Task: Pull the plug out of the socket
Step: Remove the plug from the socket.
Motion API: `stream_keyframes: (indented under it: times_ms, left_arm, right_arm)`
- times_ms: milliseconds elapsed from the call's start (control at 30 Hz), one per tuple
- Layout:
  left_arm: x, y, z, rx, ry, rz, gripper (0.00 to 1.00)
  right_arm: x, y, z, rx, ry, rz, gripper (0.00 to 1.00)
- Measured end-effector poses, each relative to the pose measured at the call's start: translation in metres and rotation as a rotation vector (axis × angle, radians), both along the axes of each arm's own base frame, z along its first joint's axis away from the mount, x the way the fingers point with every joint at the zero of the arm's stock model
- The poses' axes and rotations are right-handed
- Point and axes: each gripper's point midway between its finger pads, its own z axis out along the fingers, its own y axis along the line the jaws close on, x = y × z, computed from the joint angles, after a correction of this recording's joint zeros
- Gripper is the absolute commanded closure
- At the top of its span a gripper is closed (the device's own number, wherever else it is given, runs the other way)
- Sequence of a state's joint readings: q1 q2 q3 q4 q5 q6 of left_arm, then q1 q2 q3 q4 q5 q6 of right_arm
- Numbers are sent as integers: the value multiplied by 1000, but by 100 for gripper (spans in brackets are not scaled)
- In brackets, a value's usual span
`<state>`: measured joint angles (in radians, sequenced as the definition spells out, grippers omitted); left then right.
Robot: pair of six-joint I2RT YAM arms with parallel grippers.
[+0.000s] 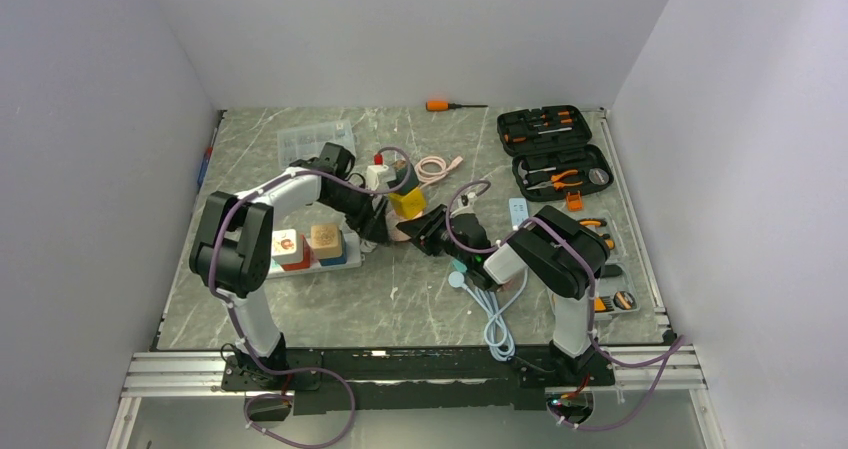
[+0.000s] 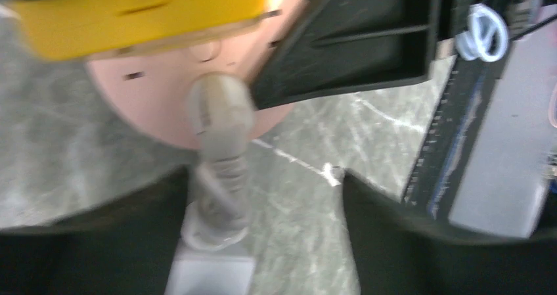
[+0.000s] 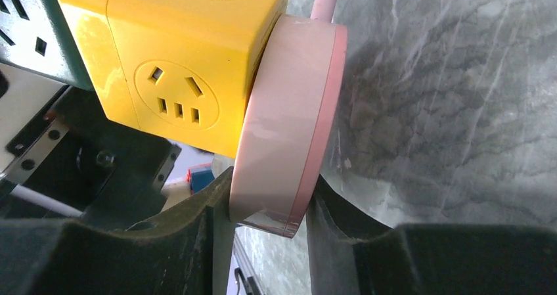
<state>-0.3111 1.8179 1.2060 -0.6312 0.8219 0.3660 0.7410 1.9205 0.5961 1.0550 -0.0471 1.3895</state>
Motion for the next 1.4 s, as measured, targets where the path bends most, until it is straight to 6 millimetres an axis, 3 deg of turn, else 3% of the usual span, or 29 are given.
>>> stream_keyframes:
  times_ms: [167, 633, 700, 867, 1033, 1400]
  left_arm:
    - [-17, -17, 7, -45, 37, -57, 1]
    - [-13, -11, 4, -31, 8, -80, 3]
    - [-13, -10, 3, -22, 3, -80, 12]
    - [-6, -4, 1, 27, -27, -78, 67]
    - [7, 1, -7, 63, -39, -76, 97]
    - [4, 5, 2, 80, -74, -46, 100]
  right_arm:
    - [2, 3, 3, -17, -36, 17, 100]
    - [3, 4, 5, -62, -115, 61, 100]
    - [3, 3, 5, -70, -123, 65, 100]
    - [3, 3, 5, -75, -132, 69, 100]
    - [3, 2, 5, -72, -126, 72, 100]
    - [1, 4, 12, -84, -154, 89, 100]
